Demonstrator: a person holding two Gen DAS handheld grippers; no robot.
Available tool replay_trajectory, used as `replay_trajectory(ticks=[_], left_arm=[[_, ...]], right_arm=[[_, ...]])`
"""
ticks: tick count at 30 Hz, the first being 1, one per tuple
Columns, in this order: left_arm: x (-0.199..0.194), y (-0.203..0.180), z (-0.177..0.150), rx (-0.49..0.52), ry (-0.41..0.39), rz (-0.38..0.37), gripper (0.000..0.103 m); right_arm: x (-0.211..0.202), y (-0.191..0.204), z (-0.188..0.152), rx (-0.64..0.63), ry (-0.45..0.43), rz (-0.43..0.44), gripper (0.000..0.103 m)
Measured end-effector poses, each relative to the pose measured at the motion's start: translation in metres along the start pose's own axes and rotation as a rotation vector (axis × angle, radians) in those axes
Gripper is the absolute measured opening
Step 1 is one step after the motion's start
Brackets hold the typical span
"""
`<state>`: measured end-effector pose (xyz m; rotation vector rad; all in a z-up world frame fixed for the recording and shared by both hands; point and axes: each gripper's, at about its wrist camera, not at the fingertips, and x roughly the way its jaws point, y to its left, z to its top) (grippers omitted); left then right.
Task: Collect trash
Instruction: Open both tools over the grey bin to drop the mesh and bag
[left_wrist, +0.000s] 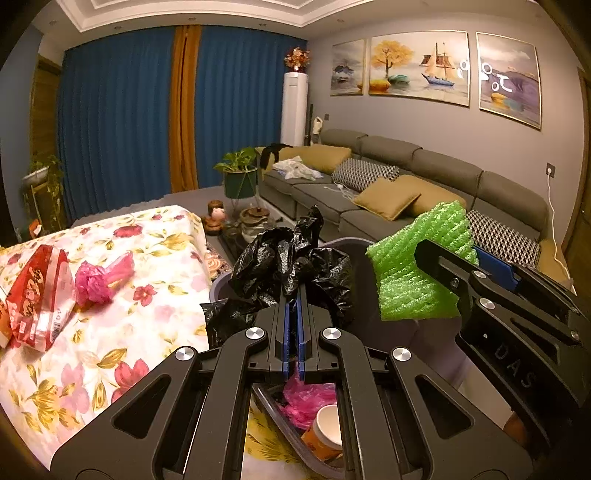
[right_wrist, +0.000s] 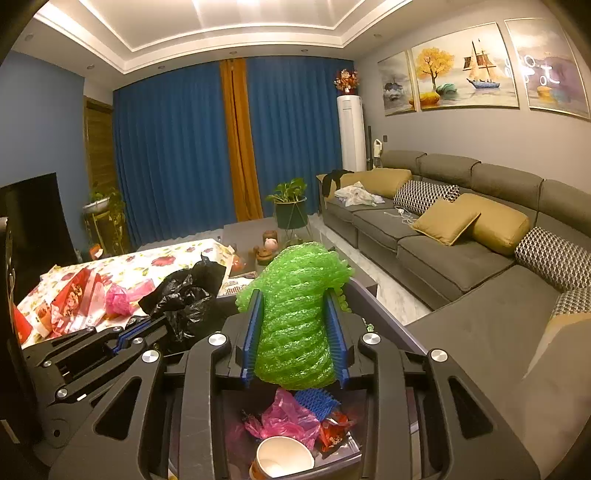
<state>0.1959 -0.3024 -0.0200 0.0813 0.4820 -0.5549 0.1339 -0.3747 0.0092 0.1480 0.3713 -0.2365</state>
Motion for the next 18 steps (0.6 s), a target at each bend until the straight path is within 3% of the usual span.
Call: replay_trajectory(ticks=[10, 18], left_arm=[[0.0037, 0.0010, -0.0014, 0.001, 0.009, -0.004, 0.004], [0.0065, -0.0020, -0.0040, 0.011, 0.025, -0.010, 0.009]], right_arm=[[0.0020, -0.0075, -0.0013, 0.037, -0.006, 0.001, 0.052], [0.0015, -0.0093, -0.0004, 0.054, -0.008, -0.003, 0.052]])
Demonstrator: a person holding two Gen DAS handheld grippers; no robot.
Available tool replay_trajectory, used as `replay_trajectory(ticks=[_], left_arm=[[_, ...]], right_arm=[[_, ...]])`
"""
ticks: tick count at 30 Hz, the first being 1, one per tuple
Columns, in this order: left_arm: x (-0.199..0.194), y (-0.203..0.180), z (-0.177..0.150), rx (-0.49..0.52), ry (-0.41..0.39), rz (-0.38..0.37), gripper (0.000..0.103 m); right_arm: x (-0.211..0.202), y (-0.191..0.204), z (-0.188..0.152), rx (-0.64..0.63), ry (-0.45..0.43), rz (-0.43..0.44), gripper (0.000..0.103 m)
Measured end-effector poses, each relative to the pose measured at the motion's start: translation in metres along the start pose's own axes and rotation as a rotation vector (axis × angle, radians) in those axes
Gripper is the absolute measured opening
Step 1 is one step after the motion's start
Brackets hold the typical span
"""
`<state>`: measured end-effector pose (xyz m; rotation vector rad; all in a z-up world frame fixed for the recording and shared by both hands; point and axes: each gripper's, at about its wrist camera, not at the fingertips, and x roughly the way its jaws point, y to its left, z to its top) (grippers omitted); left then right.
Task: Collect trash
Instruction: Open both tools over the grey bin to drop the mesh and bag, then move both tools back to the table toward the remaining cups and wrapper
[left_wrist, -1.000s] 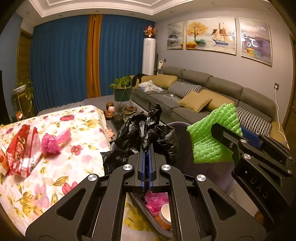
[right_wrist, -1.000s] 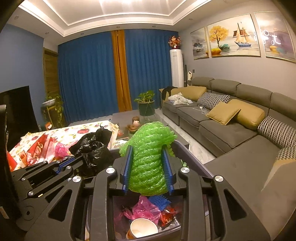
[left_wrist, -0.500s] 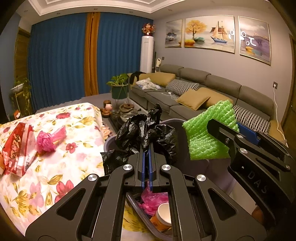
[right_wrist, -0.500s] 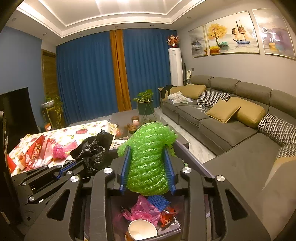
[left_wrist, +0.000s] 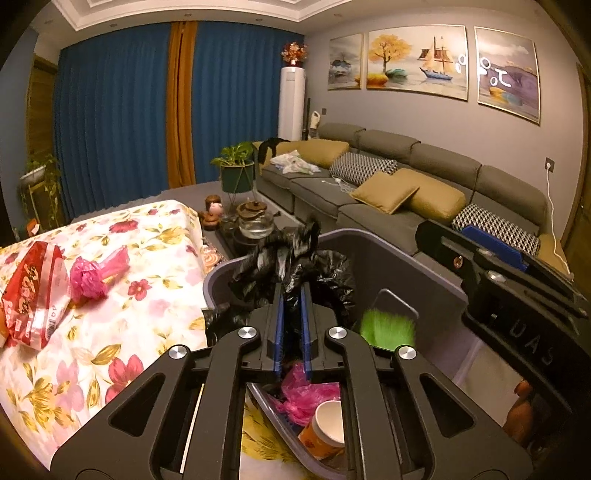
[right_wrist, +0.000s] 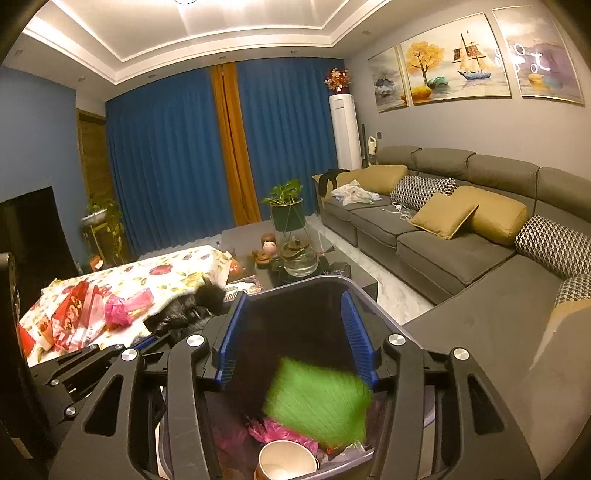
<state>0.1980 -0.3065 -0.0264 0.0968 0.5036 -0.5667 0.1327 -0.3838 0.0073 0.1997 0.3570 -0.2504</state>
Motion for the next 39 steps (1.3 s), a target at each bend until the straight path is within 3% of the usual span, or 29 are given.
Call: replay_trajectory(ticks=[4, 6, 12, 21, 23, 25, 39], left_arm=[[0.000, 0.000, -0.002, 0.010, 0.003, 0.006, 0.024], [-0.001, -0.001, -0.002, 0.010, -0.002, 0.010, 0.044], [-0.008, -0.002, -0.004, 0.019, -0.019, 0.017, 0.063], [-0.025, 0.014, -0.009, 0.001, -0.020, 0.043, 0.074], [-0.035, 0.023, -0.011, -0.005, -0.033, 0.071, 0.075], [-0.042, 0.029, -0.012, -0.014, -0.040, 0.098, 0.077], [-0.115, 0.103, -0.019, -0.107, -0.095, 0.253, 0.083]], right_arm=[[-0.001, -0.003, 0.001, 0.016, -0.002, -0.002, 0.054], [-0.002, -0.004, 0.001, 0.024, -0.004, -0.004, 0.058], [-0.006, -0.006, 0.002, 0.035, -0.013, -0.006, 0.063], [-0.012, 0.002, -0.001, 0.014, -0.012, -0.026, 0.067], [-0.013, 0.007, -0.003, 0.003, -0.007, -0.027, 0.068], [-0.015, 0.010, -0.005, -0.001, -0.006, -0.024, 0.076], [-0.038, 0.075, -0.009, -0.089, -0.011, 0.059, 0.080]])
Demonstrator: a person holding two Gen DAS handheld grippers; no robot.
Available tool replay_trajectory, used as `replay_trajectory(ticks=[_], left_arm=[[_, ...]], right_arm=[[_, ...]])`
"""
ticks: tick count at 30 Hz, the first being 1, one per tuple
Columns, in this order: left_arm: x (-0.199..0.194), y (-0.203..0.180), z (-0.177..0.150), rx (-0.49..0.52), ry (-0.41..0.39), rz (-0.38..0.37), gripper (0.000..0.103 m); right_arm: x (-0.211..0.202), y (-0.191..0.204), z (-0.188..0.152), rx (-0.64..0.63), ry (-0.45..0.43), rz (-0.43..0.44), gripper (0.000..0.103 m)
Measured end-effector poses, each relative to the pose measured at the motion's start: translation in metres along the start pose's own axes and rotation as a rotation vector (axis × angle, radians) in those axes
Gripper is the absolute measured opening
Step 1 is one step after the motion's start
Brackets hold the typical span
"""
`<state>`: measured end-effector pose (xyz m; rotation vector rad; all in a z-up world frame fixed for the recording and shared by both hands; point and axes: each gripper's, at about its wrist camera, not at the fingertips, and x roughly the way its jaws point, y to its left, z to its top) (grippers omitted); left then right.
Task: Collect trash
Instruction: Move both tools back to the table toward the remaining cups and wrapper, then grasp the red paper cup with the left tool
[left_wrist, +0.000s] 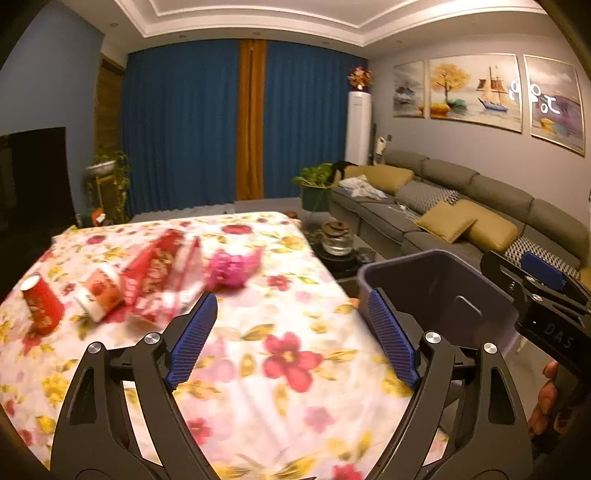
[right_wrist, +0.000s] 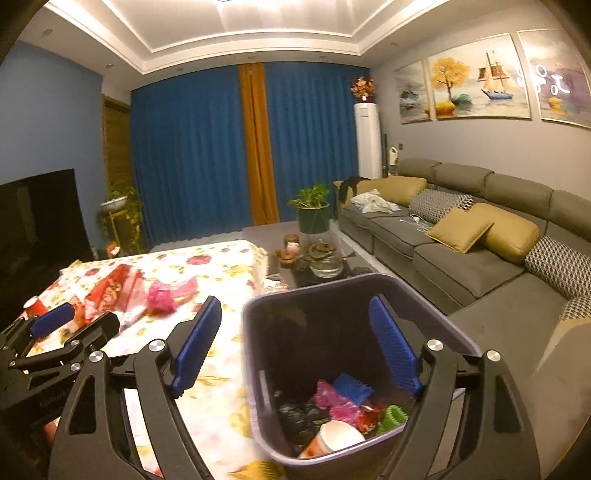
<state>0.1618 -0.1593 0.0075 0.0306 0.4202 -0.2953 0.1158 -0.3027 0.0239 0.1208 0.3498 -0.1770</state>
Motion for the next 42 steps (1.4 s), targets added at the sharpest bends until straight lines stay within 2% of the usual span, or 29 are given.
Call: replay_trajectory(ticks=[9, 20, 27, 38, 42], left_arm=[[-0.028, 0.063, -0.004, -0.042, -0.023, 0.101, 0.085], [-0.037, 0.162, -0.015, -0.102, -0.021, 0.296, 0.085], [-0.030, 0.208, -0.014, -0.113, -0.037, 0.355, 0.085], [-0.020, 0.282, -0.021, -0.212, -0.014, 0.466, 0.085], [-0.008, 0.308, -0.025, -0.240, 0.021, 0.500, 0.085]], right_arm=[[-0.004, 0.057, -0.001, -0.040, 0.014, 0.112, 0.086], [0.018, 0.148, -0.011, -0.122, 0.072, 0.246, 0.087], [0.049, 0.183, -0.008, -0.119, 0.112, 0.262, 0.087], [0.087, 0.242, -0.021, -0.147, 0.168, 0.306, 0.087], [0.094, 0.264, -0.022, -0.162, 0.177, 0.326, 0.087]])
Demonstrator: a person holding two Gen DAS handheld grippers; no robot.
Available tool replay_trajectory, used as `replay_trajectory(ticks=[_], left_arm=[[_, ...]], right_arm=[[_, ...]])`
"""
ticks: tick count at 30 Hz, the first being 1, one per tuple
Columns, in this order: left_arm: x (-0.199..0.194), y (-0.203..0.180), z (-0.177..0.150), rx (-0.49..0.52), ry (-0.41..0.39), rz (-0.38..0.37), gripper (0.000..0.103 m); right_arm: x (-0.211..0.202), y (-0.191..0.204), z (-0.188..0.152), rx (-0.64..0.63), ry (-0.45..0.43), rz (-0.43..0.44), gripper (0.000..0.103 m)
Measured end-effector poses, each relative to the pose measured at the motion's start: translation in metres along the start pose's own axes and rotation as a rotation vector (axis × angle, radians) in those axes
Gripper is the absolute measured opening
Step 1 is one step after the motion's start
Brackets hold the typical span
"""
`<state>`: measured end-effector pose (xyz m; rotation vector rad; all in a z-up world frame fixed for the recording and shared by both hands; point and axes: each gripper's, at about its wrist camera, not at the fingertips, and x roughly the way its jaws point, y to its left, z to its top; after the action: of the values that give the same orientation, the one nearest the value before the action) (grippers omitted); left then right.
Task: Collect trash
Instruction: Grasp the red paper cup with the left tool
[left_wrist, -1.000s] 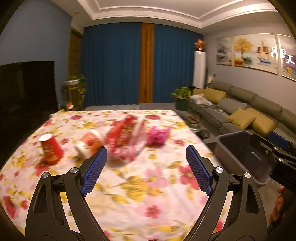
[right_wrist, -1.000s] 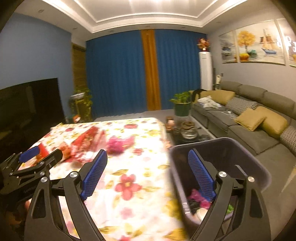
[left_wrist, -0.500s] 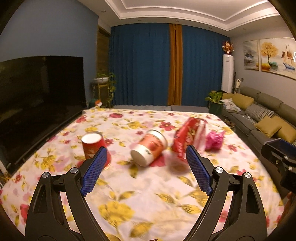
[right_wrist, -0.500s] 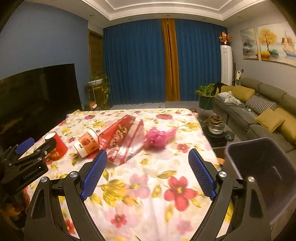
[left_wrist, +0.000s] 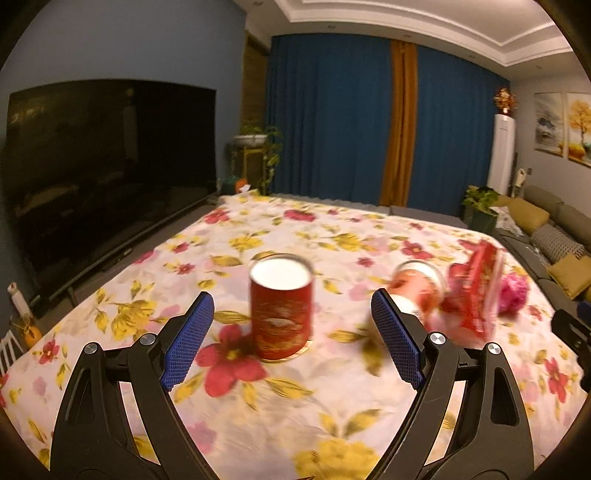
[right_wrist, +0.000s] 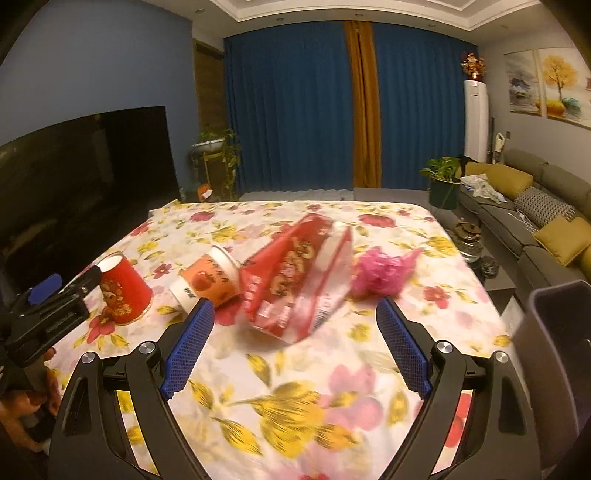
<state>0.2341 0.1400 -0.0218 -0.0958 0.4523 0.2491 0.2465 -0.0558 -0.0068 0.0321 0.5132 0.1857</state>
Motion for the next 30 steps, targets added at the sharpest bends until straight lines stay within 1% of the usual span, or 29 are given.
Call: replay_trajectory(ticks=[3, 6, 11, 15, 17, 19, 22, 24, 25, 30], left_arm=[[0.017, 0.006, 0.000, 0.004, 0.025, -0.001, 0.085], [0.032, 0.007, 0.001, 0.017, 0.047, 0.017, 0.085], [0.055, 0.014, 0.005, -0.012, 0.082, 0.018, 0.085], [0.070, 0.015, 0.007, -0.011, 0.098, 0.018, 0.085], [0.075, 0.018, 0.008, -0.028, 0.117, 0.007, 0.085], [0.080, 0.021, 0.009, -0.057, 0.128, -0.010, 0.082], [0.086, 0.024, 0.008, -0.073, 0.151, -0.032, 0.070], [0.090, 0.024, 0.008, -0.073, 0.171, -0.045, 0.059], [0.092, 0.024, 0.007, -0.076, 0.180, -0.051, 0.056], [0.091, 0.027, 0.006, -0.096, 0.178, -0.070, 0.054]], right_arm=[[0.010, 0.010, 0.005, -0.003, 0.007, 0.007, 0.087], [0.017, 0.016, 0.008, -0.003, 0.016, 0.014, 0.087], [0.029, 0.021, 0.011, -0.001, 0.025, 0.018, 0.087], [0.038, 0.023, 0.010, 0.000, 0.040, 0.018, 0.087], [0.042, 0.024, 0.011, 0.001, 0.046, 0.019, 0.087], [0.046, 0.026, 0.011, 0.000, 0.051, 0.019, 0.087], [0.052, 0.029, 0.012, 0.001, 0.056, 0.014, 0.087], [0.056, 0.031, 0.013, 0.003, 0.060, 0.013, 0.087], [0.058, 0.032, 0.014, 0.004, 0.062, 0.013, 0.087], [0.066, 0.037, 0.011, 0.004, 0.068, 0.003, 0.087]])
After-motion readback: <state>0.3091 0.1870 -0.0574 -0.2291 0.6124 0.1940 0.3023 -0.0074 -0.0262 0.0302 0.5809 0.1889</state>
